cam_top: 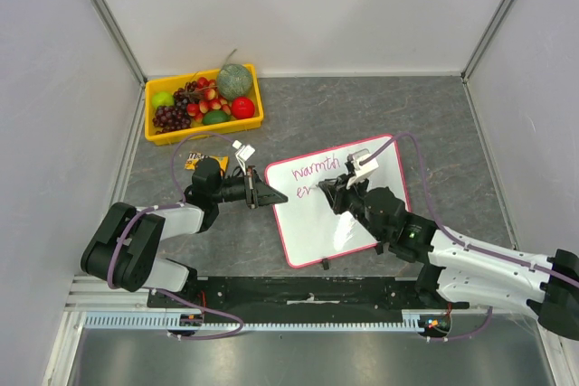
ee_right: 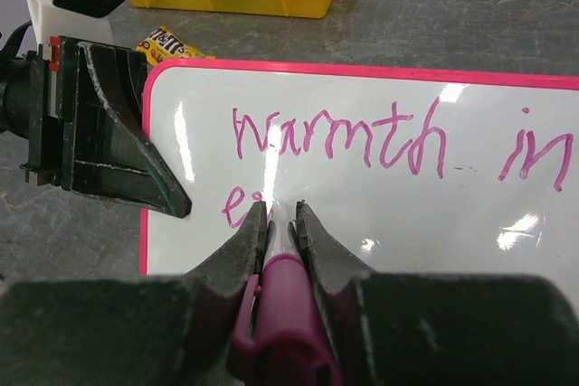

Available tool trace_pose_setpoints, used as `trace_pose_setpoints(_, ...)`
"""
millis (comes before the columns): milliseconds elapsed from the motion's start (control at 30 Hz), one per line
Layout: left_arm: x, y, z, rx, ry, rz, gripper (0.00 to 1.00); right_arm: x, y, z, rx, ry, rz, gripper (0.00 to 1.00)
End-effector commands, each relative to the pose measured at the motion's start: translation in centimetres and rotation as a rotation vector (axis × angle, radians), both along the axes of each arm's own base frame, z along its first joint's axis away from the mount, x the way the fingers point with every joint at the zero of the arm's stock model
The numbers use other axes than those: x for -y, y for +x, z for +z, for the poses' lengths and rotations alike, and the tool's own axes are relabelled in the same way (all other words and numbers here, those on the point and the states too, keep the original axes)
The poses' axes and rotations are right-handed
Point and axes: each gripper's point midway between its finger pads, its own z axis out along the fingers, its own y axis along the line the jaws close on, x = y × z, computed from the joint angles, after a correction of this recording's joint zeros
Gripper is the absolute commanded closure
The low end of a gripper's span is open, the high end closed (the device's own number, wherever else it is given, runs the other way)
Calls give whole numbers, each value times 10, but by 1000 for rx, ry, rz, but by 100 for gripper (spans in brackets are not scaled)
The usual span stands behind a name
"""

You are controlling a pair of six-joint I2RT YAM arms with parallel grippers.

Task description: Write a sentence on the whiteboard

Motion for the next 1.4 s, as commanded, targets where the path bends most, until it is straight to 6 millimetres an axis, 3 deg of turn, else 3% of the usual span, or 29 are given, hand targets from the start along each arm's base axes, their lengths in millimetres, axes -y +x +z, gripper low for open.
trace_pose_setpoints(0, -3, -1, -25, 137, 79, -28, 98, 8, 13, 6, 24, -27, -79, 100)
trace_pose_setpoints(300, -2, -1, -24, 138, 77, -29, 98, -1, 10, 13, 24, 4, -36, 100)
trace_pose_setpoints(600, -2, -1, -25, 136, 78, -31, 98, 6, -2, 40, 68, 106, 1, 100)
trace_pose_setpoints(1367, -2, -1, -25, 136, 77, -31, 98, 0, -6, -2, -14, 25, 29, 100)
